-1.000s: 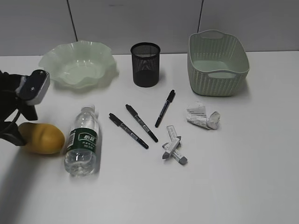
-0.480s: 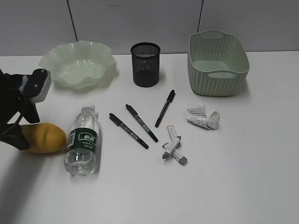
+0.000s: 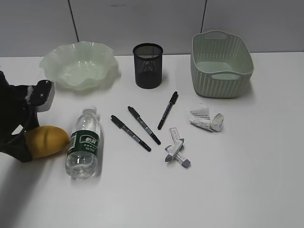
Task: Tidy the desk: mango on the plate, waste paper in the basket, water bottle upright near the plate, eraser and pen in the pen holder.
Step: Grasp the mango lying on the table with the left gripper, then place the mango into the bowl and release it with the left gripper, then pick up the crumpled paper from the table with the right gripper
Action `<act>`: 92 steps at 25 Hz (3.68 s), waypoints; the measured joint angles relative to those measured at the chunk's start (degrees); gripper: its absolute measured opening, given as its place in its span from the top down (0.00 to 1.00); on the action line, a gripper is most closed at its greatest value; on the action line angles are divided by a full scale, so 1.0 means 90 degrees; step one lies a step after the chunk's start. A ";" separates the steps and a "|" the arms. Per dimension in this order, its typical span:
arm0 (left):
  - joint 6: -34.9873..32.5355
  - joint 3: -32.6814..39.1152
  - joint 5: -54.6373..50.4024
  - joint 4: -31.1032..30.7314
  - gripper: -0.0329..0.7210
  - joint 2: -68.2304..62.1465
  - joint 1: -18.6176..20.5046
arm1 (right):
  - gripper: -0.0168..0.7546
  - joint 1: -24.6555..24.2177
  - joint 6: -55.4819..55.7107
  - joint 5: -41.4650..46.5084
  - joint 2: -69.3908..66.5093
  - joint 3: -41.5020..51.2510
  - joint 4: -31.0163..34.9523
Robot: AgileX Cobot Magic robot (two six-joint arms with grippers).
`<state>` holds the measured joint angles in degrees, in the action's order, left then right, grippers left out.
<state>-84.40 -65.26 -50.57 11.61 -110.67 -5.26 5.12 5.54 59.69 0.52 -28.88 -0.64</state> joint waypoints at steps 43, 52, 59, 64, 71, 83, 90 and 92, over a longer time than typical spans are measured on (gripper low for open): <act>0.1899 -0.2169 0.4764 0.5383 0.21 -0.0411 -0.0170 | 0.35 0.0000 0.0000 0.0000 0.0000 0.0000 0.0006; 0.1899 -0.2764 0.5103 0.5424 0.21 -0.1746 -0.0593 | 0.35 0.0000 0.0000 0.0000 0.0000 0.0000 0.0006; 0.1903 -0.2793 0.5149 0.5424 0.16 -0.2162 -0.0593 | 0.35 0.0000 0.0000 0.0000 0.0000 0.0000 0.0006; 0.1903 -0.2989 0.5184 0.5431 0.16 -0.2162 -0.0593 | 0.35 0.0000 0.0000 0.0002 0.0000 0.0000 0.0006; 0.1903 -0.3122 0.4626 0.5376 0.16 -0.2012 -0.0593 | 0.35 0.0000 0.0000 0.0002 0.0000 0.0000 0.0006; 0.2456 -0.3172 0.2609 0.1712 0.19 -0.0430 -0.0593 | 0.35 0.0000 0.0000 0.0002 0.0000 0.0000 0.0006; 0.6313 -0.3172 0.0301 -0.1208 0.20 0.0210 -0.0593 | 0.35 0.0000 0.0000 0.0002 0.0000 -0.0008 0.0037; 0.7123 -0.3172 -0.0390 -0.1585 0.20 0.0410 -0.0559 | 0.36 0.0000 0.0000 0.0002 -0.0069 -0.0097 0.0071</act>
<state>-20.30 -93.81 -54.07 -2.66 -106.98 -10.29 5.12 5.54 59.70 -0.10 -29.75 0.00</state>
